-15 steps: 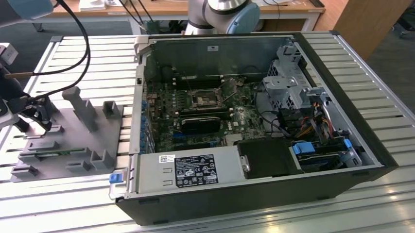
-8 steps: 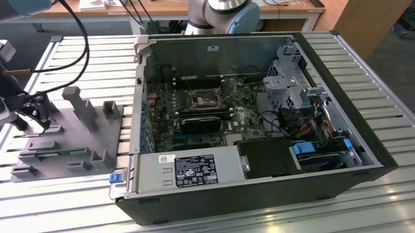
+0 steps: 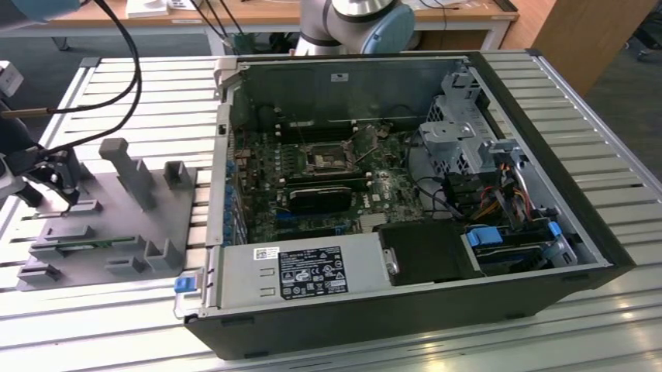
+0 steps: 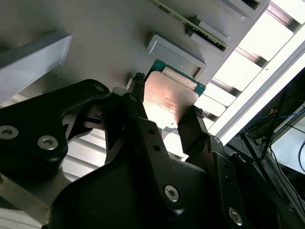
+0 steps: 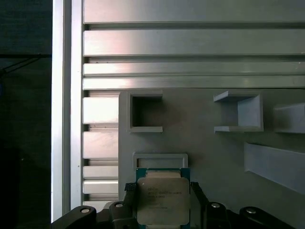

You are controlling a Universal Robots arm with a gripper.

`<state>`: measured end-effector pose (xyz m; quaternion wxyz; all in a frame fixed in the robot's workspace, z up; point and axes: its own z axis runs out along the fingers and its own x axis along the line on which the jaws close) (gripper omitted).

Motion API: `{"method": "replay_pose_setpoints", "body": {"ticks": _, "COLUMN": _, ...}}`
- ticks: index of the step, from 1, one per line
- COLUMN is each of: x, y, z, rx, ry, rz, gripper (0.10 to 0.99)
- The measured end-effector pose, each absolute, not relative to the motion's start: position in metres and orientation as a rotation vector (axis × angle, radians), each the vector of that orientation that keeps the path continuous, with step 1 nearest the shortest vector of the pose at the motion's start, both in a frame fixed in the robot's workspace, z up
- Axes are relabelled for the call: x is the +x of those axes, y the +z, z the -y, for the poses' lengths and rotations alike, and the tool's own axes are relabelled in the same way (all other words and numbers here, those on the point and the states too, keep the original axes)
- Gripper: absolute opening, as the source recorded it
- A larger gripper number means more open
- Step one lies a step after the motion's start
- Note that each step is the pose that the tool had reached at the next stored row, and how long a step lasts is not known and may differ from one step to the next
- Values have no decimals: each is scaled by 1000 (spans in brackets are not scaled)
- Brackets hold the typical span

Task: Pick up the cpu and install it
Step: 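Pick up the cpu and move it towards the insertion slot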

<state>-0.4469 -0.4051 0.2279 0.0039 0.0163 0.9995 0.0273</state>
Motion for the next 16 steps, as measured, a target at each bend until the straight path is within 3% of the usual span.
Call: {"method": "replay_pose_setpoints", "body": {"ticks": 16, "x": -447, "y": 234, "z": 405, "rx": 51, "ry": 86, "rz": -3133, "gripper": 533}}
